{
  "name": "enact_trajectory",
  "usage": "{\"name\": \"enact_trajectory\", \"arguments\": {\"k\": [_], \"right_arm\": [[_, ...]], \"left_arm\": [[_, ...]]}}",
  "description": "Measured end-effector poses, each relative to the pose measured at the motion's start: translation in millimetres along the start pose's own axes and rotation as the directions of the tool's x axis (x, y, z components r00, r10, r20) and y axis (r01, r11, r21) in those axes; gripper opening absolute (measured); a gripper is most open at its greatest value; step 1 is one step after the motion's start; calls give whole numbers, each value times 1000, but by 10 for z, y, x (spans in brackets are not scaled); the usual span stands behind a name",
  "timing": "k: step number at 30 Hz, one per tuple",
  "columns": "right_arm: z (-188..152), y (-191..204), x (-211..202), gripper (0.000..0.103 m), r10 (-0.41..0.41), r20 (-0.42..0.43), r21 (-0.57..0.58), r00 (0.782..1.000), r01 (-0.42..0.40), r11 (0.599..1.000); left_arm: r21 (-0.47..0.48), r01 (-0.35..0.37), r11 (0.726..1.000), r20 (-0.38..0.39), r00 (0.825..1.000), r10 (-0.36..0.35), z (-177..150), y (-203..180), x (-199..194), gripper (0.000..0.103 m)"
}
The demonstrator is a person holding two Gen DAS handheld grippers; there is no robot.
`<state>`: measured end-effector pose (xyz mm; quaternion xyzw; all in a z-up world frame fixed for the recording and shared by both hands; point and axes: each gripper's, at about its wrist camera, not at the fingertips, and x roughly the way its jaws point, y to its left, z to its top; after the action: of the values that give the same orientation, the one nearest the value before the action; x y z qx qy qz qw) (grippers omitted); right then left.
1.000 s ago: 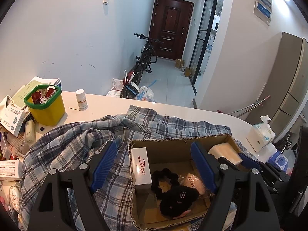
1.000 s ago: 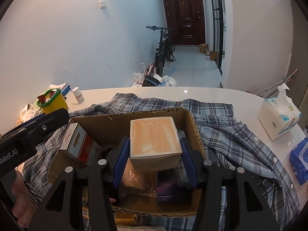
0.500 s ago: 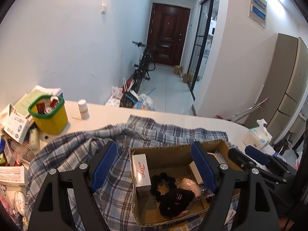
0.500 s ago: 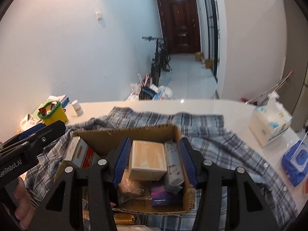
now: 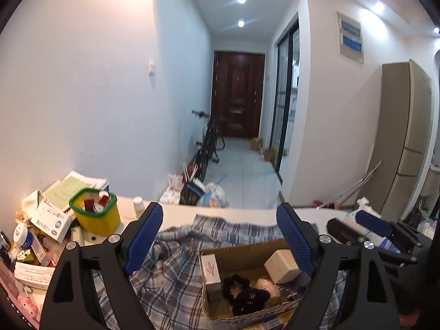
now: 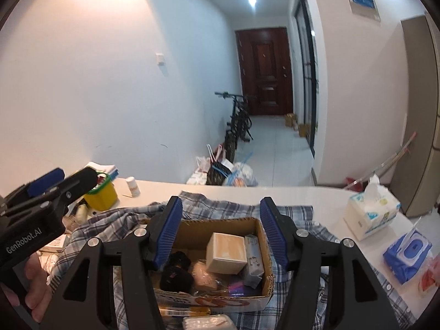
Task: Organize objects
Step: 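Raise both open grippers up out of the cardboard box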
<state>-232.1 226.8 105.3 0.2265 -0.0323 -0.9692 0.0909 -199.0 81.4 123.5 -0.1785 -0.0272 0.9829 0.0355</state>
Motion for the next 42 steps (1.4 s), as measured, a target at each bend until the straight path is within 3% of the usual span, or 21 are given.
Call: {"name": "enact_trajectory", "arguments": {"k": [7, 14, 16, 22, 26, 30, 33, 38, 42], "right_arm": [[89, 114, -411, 73, 42, 95, -15, 995, -41, 999], [164, 245, -838, 101, -33, 240, -66, 970, 51, 997], [173, 277, -929, 102, -44, 273, -75, 961, 67, 995], [194, 400, -1069, 102, -148, 347, -131, 926, 204, 970], [221, 336, -1104, 103, -167, 349, -97, 922, 213, 972], [212, 336, -1198, 103, -241, 411, -89, 879, 301, 949], [198, 348, -1298, 103, -241, 447, -71, 861, 303, 950], [222, 318, -1412, 103, -113, 407, -87, 906, 162, 983], [200, 249, -1484, 103, -66, 397, -50, 915, 93, 994]], "left_arm": [[-17, 32, 999, 87, 996, -31, 136, 28, -426, 87], [-2, 33, 999, 188, 982, -32, 219, 15, -819, 93], [-4, 38, 999, 201, 979, -36, 232, 23, -887, 102], [30, 47, 998, 253, 966, -53, 264, -9, -1155, 103], [66, 88, 994, 191, 977, -99, 302, -43, -1205, 103], [39, 122, 992, 187, 974, -127, 330, -8, -1271, 103], [56, 95, 994, 204, 973, -104, 341, -4, -1326, 103], [35, 86, 996, 312, 945, -93, 329, 41, -1518, 103], [15, 95, 995, 335, 938, -95, 330, 78, -1654, 103]]}}
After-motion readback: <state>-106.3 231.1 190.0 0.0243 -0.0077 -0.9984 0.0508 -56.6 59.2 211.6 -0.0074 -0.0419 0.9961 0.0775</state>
